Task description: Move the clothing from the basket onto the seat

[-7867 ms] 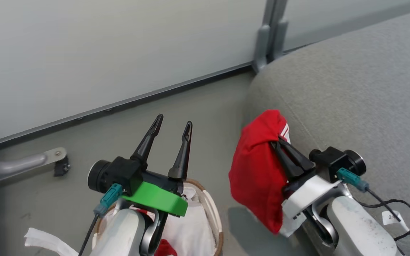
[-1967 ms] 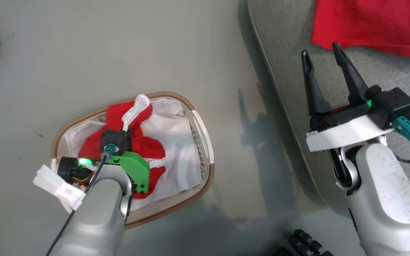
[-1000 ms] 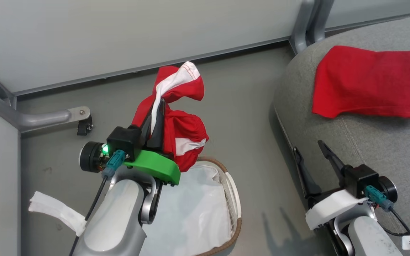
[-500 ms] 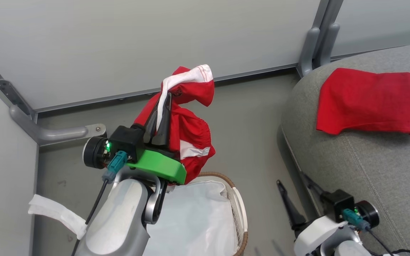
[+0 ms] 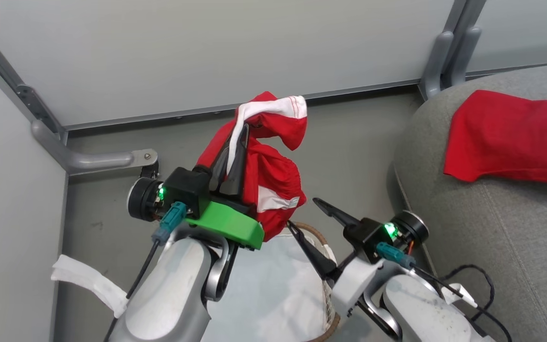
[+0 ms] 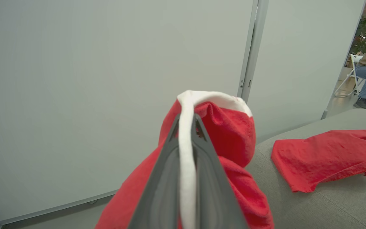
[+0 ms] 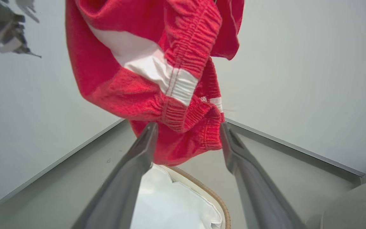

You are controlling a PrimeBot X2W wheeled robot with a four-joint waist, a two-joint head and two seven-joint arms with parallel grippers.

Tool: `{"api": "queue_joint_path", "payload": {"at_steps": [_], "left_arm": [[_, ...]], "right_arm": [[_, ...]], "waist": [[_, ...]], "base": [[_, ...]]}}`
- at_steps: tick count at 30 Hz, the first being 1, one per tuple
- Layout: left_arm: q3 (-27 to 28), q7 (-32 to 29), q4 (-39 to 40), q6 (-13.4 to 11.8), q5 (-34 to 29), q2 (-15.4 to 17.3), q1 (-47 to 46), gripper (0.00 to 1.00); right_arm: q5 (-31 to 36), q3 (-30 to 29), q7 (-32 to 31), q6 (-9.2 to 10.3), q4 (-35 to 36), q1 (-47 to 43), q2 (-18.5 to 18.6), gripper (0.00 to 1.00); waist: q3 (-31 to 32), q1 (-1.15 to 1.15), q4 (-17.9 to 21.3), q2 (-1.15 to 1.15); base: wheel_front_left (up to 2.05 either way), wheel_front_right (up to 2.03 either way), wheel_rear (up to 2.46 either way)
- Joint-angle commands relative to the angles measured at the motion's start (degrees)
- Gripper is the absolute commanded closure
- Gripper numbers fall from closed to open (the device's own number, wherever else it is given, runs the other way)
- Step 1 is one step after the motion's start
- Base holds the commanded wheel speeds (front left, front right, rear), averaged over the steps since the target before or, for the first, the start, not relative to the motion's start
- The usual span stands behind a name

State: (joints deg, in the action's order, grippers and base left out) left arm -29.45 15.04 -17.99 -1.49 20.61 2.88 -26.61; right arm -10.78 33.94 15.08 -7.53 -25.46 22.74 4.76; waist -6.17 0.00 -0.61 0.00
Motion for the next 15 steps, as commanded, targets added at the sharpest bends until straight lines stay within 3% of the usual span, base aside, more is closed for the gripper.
{"api": "queue_joint_path", "payload": {"at_steps": [1,7,8,9,15], "left_arm": [[-0.65,0.21,0.13,0.32,0.34,0.1,-1.08,1.0],[-4.15,0.21,0.43,-0.49,2.16,0.09,-2.15,1.0],[-4.64,0.21,0.49,-0.61,2.48,0.1,-2.26,1.0],[-5.04,0.21,0.56,-0.71,2.53,0.1,-2.39,1.0],[-6.74,0.21,0.7,-1.47,3.44,0.09,-2.89,1.0]], "right_arm": [[0.02,0.11,0.12,0.08,-0.99,1.64,-0.18,0.0],[-2.2,3.11,0.12,0.08,-4.71,5.62,-1.17,0.0],[-2.72,3.15,0.12,0.08,-5.11,5.99,-1.26,0.55],[-3.14,3.33,0.13,0.08,-5.57,6.24,-1.35,1.0],[-4.79,4.26,0.13,0.08,-8.28,6.14,-1.61,1.0]], "waist": [[-0.67,0.0,-1.63,0.0],[-1.37,0.0,-4.45,0.0],[-1.43,0.0,-4.71,0.0],[-1.52,0.0,-4.93,0.0],[-2.06,0.0,-5.72,0.0]], "base": [[0.0,0.0,0.0],[0.0,0.0,0.0],[0.0,0.0,0.0],[0.0,0.0,0.0],[0.0,0.0,0.0]]}}
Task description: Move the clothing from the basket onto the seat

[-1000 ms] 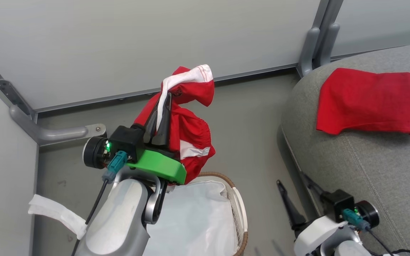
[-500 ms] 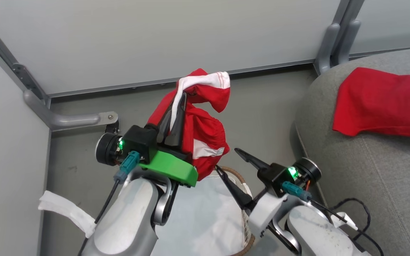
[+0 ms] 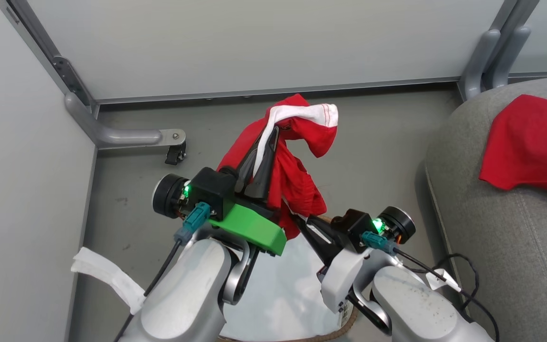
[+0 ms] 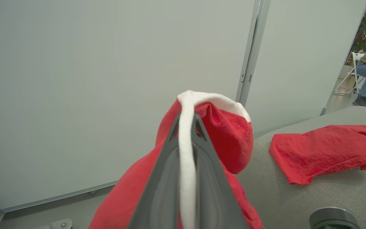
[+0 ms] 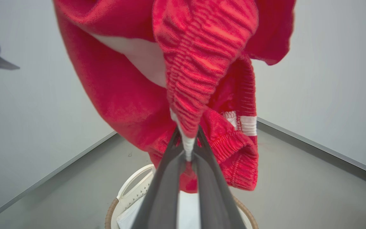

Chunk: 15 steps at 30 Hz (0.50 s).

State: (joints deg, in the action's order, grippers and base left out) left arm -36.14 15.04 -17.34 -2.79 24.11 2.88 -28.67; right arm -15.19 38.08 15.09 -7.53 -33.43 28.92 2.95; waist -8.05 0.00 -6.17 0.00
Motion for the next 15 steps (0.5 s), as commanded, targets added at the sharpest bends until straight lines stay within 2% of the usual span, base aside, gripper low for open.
{"api": "queue_joint_path", "payload": {"at_steps": [1,15], "left_arm": [[-0.11,0.21,0.11,-0.34,0.05,0.09,-0.95,1.0],[0.59,0.21,0.02,-0.57,-0.23,0.1,-1.32,1.0]], "right_arm": [[-0.58,0.4,0.11,0.08,-1.0,-0.35,0.18,1.0],[-0.85,1.02,0.12,0.08,-2.55,-0.46,0.13,1.0]], "waist": [[-0.22,0.0,-0.19,0.0],[-0.56,0.0,0.88,0.0]], "base": [[0.0,0.0,0.0],[0.0,0.0,0.0]]}}
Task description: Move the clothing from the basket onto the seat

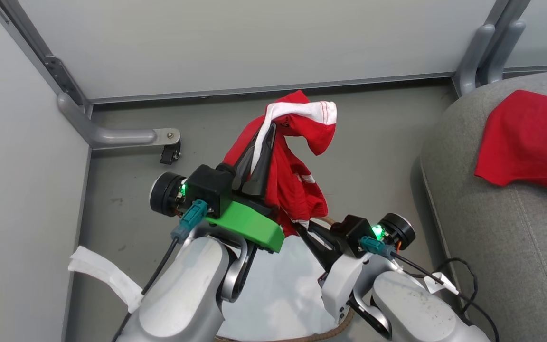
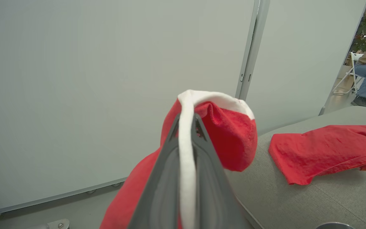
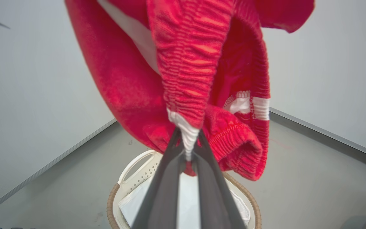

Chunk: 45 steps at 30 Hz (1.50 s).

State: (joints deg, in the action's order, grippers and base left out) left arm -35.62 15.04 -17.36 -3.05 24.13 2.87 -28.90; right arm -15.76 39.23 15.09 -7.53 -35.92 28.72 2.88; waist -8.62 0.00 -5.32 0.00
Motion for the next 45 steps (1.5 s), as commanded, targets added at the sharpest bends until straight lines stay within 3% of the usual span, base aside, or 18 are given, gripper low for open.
{"api": "queue_joint_path", "payload": {"at_steps": [1,9,10,16,25,33,38,45], "left_arm": [[0.07,0.21,0.06,-0.28,-0.24,0.11,-1.08,1.0],[0.77,0.21,0.1,-0.46,-0.96,0.1,-0.82,1.0],[1.03,0.21,0.41,-0.15,-0.33,0.08,-0.47,0.0],[3.59,0.14,-0.72,-0.09,-4.35,0.12,0.63,0.0],[8.53,0.13,-4.0,2.54,-8.93,0.25,3.13,0.0],[12.68,0.13,-2.2,3.46,-12.54,0.24,6.12,0.0],[13.44,0.14,-3.6,4.63,-13.23,0.21,6.84,0.0],[14.45,0.14,-6.08,5.63,-15.27,0.32,5.43,0.0]], "right_arm": [[-0.26,-0.17,0.11,0.08,0.02,-0.23,0.2,1.0],[0.04,-1.27,0.12,0.08,1.26,-0.82,0.2,1.0],[0.17,-1.77,0.11,0.08,1.78,-1.0,0.2,1.0],[1.02,-3.12,0.12,0.08,6.39,-1.2,0.18,1.0],[0.36,-5.52,0.13,0.08,14.46,-3.04,0.15,1.0],[0.36,-8.44,0.12,0.08,19.04,-4.6,0.1,1.0],[1.55,-10.25,0.12,0.08,22.15,-1.69,1.68,1.0],[3.69,-16.42,0.12,0.08,26.36,10.47,9.29,1.0]], "waist": [[0.01,0.0,0.07,0.0],[-0.05,0.0,1.31,0.0],[-0.17,0.0,1.78,0.0],[-1.12,0.0,7.93,0.0],[-2.17,0.0,22.61,0.0],[-3.5,0.0,34.02,0.0],[-5.35,0.0,36.65,0.0],[-9.61,0.0,37.05,0.0]], "base": [[0.0,0.0,0.0],[0.0,0.0,0.0],[0.0,0.0,0.0],[0.0,0.0,0.0],[0.0,0.0,0.0],[0.0,0.0,0.0],[0.0,0.0,0.0],[0.0,0.0,0.0]]}}
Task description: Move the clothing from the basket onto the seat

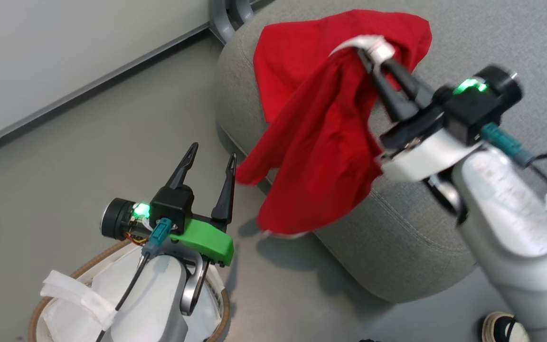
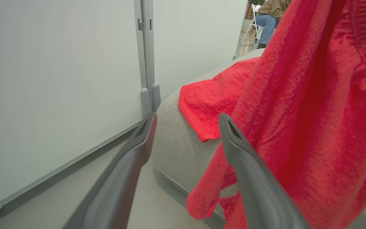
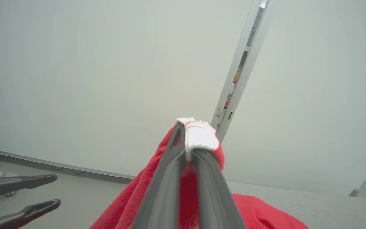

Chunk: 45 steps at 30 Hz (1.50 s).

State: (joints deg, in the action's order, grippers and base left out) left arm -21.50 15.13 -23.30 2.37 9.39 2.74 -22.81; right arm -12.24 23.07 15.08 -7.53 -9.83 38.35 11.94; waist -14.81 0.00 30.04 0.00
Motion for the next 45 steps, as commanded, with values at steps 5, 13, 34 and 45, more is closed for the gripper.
{"api": "queue_joint_path", "payload": {"at_steps": [5,13,34,45], "left_arm": [[0.98,0.04,-0.6,0.64,-1.92,1.08,-1.8,0.0],[0.97,0.04,-0.52,1.53,-4.55,2.05,-4.59,0.0],[1.14,0.04,-0.02,0.55,-5.75,1.35,-9.62,0.0],[4.33,0.04,0.4,-0.9,-3.85,0.84,-4.6,0.0]], "right_arm": [[2.47,-5.02,0.12,0.08,-1.09,12.35,7.76,1.0],[8.63,-11.91,0.08,0.08,-9.2,27.59,16.35,1.0],[15.04,-27.19,0.09,0.09,-31.41,11.35,9.99,0.0],[11.77,-32.52,0.09,0.08,-20.01,-3.61,4.69,0.0]], "waist": [[-7.47,0.0,-0.04,0.0],[-14.45,0.0,-4.03,0.0],[-21.84,0.0,-12.11,0.0],[-13.03,0.0,-12.61,0.0]], "base": [[0.0,0.0,0.0],[0.0,0.0,0.0],[0.0,0.0,0.0],[0.0,0.0,0.0]]}}
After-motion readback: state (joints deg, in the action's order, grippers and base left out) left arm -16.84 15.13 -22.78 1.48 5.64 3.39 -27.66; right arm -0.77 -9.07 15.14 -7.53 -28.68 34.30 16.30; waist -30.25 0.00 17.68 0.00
